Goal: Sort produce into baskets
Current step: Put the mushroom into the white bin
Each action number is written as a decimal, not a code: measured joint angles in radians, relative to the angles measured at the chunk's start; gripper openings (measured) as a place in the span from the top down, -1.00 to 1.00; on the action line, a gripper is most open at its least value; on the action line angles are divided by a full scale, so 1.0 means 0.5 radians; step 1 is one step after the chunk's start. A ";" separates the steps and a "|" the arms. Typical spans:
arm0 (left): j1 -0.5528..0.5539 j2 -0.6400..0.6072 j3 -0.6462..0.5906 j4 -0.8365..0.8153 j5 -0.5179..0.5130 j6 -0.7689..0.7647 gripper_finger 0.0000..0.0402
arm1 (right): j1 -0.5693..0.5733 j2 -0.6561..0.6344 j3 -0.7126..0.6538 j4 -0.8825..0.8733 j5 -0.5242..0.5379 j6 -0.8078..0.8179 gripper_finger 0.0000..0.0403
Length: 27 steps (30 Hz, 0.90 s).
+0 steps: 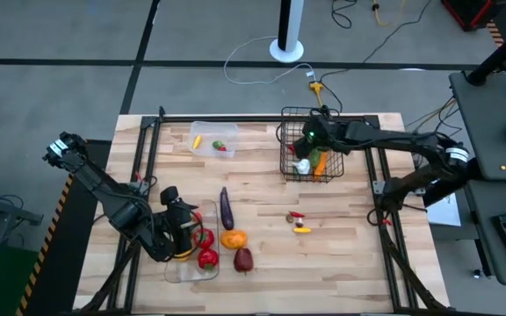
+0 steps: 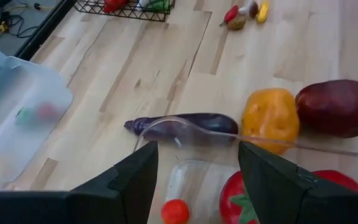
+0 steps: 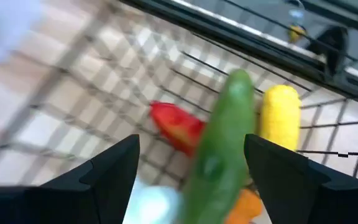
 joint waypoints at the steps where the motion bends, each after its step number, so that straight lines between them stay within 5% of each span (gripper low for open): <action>1: 0.000 0.003 0.000 0.015 0.000 0.000 -0.02 | 0.041 -0.040 0.000 0.004 0.000 0.002 -0.39; 14: 0.000 0.127 0.001 0.299 0.001 0.258 -0.02 | 0.910 -0.237 0.002 0.332 -0.051 0.050 -0.25; 27: 0.000 0.118 0.001 0.317 -0.031 0.263 -0.02 | 1.453 0.120 0.003 0.176 -0.398 0.931 -0.15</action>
